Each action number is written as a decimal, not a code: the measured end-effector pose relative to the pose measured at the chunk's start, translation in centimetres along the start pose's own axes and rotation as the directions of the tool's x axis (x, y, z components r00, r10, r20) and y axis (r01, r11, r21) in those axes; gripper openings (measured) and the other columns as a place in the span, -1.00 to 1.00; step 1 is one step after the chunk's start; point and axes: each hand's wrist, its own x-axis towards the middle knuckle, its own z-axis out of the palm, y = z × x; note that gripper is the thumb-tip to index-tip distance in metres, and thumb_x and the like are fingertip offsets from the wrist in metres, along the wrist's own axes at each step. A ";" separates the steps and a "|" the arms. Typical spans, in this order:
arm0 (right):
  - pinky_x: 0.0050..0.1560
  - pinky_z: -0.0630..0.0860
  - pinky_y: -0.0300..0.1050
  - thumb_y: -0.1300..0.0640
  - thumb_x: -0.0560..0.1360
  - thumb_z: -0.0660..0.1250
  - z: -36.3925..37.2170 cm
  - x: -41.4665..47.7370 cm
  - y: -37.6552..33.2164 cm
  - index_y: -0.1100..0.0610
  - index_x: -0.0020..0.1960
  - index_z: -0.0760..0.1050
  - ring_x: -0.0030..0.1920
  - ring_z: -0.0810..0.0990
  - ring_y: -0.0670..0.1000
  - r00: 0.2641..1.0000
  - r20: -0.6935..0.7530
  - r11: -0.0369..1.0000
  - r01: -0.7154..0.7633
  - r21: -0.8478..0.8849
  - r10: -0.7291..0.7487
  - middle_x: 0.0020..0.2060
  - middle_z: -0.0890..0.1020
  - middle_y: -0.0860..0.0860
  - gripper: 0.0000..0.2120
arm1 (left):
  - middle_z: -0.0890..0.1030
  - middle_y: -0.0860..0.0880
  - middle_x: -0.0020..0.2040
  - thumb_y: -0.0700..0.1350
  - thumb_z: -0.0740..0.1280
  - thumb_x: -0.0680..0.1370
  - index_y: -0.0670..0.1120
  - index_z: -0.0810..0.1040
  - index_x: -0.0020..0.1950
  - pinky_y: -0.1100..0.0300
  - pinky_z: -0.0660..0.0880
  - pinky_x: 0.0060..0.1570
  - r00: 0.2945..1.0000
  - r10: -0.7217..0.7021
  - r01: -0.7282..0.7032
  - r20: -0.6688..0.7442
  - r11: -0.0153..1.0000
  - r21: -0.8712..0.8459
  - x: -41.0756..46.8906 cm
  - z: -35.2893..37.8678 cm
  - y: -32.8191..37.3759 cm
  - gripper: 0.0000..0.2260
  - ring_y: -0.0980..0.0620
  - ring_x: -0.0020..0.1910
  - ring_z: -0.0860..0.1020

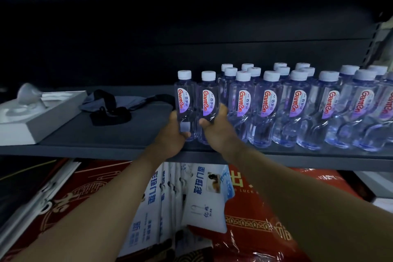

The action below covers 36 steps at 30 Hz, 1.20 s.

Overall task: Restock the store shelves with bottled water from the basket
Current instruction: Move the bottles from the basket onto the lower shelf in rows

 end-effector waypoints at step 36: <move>0.35 0.36 -0.05 0.07 0.65 0.17 -33.3 -47.8 25.3 0.18 0.48 0.30 0.41 0.41 0.16 0.495 0.039 0.393 -0.635 -0.665 0.868 0.44 0.40 0.17 -0.57 | 0.46 -0.21 0.40 -0.09 0.17 0.62 -0.22 0.42 0.41 0.01 0.42 0.28 0.270 -0.471 -0.546 0.840 0.643 0.536 -34.4 35.4 16.0 -0.60 -0.21 0.33 0.47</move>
